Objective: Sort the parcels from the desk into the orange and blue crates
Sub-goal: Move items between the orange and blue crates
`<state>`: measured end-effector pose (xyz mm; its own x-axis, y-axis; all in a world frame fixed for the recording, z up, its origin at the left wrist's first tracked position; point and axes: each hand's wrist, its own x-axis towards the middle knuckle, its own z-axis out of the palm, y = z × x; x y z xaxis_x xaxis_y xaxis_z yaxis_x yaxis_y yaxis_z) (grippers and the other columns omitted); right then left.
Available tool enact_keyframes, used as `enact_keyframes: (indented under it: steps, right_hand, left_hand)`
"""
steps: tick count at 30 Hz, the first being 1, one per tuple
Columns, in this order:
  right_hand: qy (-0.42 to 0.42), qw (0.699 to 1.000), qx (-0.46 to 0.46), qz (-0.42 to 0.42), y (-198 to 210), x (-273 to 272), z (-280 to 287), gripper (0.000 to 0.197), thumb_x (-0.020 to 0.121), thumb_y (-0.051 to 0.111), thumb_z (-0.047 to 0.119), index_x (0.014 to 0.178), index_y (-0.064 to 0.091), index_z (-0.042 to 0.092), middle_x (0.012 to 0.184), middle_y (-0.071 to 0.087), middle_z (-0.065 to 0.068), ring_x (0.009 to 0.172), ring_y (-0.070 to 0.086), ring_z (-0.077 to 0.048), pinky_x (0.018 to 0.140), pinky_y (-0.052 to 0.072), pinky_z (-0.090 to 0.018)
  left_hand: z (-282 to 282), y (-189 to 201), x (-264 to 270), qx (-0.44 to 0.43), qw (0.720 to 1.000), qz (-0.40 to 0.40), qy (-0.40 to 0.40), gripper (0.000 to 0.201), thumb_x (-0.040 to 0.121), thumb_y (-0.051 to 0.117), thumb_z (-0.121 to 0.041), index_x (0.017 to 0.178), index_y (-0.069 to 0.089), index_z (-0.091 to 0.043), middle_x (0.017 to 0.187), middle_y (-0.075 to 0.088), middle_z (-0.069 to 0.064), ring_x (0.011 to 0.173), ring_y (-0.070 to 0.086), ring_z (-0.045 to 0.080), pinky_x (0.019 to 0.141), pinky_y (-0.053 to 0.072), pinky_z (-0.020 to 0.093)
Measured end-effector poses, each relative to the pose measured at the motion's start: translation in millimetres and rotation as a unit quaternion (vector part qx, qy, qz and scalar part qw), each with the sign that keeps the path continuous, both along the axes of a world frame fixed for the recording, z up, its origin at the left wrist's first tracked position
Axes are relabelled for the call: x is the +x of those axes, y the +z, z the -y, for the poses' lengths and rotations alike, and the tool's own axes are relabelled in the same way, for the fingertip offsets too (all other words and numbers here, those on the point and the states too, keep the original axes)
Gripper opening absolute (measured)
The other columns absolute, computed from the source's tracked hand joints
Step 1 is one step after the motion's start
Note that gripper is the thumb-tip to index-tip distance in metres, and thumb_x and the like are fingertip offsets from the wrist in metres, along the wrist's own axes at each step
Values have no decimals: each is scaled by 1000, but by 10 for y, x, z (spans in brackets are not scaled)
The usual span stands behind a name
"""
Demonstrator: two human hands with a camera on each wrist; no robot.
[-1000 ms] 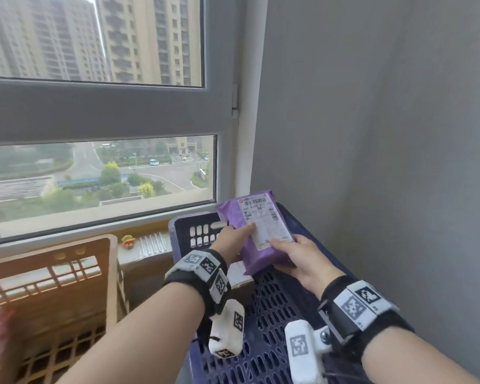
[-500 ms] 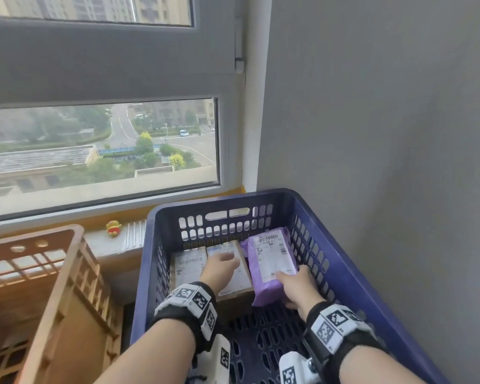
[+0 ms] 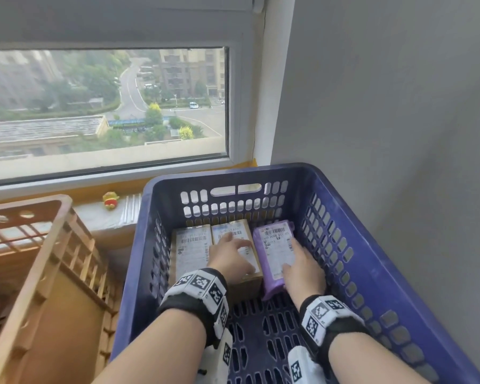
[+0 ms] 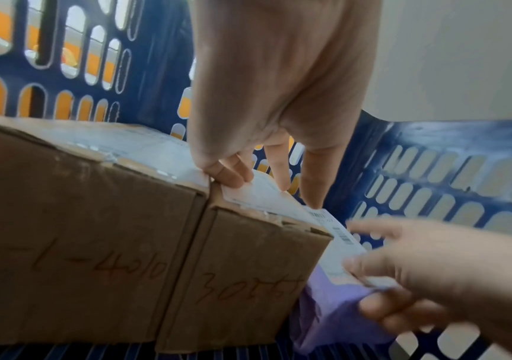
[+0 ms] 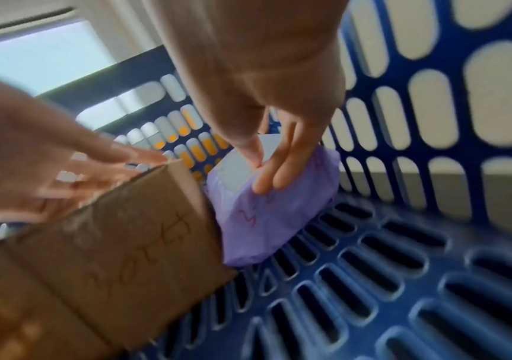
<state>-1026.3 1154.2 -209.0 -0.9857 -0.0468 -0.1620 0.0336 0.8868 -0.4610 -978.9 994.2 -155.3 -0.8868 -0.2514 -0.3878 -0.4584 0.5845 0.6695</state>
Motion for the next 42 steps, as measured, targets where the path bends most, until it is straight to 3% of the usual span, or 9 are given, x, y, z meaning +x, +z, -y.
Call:
enact_keyframes:
  steps: [2,6,13,19,22,26,31,37,42]
  right_hand:
    - [92,990,103,-8,122,-3,32,58,100,47,25,151,27,40,163,17,-3,111,62,-33,93,51,-41]
    - [189,963,175,82,157,-42,72,69,90,54,49,152,25,44,165,7,-2,128,51,-38,103,43,-41]
    - [192,959,146,148,85,-211,137,78,91,56,35,155,13,43,166,-12,-3,145,29,-37,114,31,-40]
    - [181,968,105,137,188,-241,144,63,94,48,22,153,29,34,165,10,-5,140,38,-33,113,34,-37]
    - [173,974,71,127,275,-218,148,61,95,46,19,153,32,31,160,27,-6,137,42,-32,111,38,-39]
    - [139,985,17,101,495,-184,144,55,97,39,10,149,42,28,150,46,-9,122,56,-32,100,48,-39]
    - [116,990,-44,70,825,-68,144,44,99,37,11,136,56,22,134,59,-6,111,63,-32,88,52,-41]
    - [119,988,-80,60,1250,109,192,35,100,36,10,117,67,16,104,64,-9,75,63,-23,56,50,-30]
    - [132,984,-105,56,1600,271,341,27,99,41,7,97,66,17,96,66,-8,78,63,-23,55,48,-27]
  left_hand:
    - [-4,7,11,-11,1000,7,-11,68,80,67,-8,138,47,-36,160,12,-5,145,8,27,115,24,47]
    - [3,6,31,-19,1000,7,-20,71,79,67,-7,140,45,-36,160,10,-5,145,7,27,116,23,46]
    - [-10,4,39,-33,999,12,-36,77,78,67,-4,142,41,-37,161,8,-5,145,6,26,114,25,45]
    - [-20,40,56,-22,999,8,-27,66,81,62,-2,138,49,-32,161,9,-6,146,6,25,109,37,41]
    - [-40,103,75,-18,1000,-2,-13,54,84,64,-6,133,55,-26,158,22,0,143,23,24,109,37,36]
    - [-71,229,109,10,1000,-14,2,44,87,60,-3,128,60,-20,138,52,4,101,58,14,73,47,21]
    - [-75,505,223,6,999,-42,17,37,90,55,-3,123,64,-16,130,59,5,110,61,22,88,50,30]
    - [-33,863,440,-14,996,-89,27,32,90,54,-5,116,68,-16,126,62,4,109,60,20,83,47,24]
    - [38,1192,632,-23,992,-119,41,28,91,54,-8,114,69,-15,122,65,5,108,61,20,88,50,27]
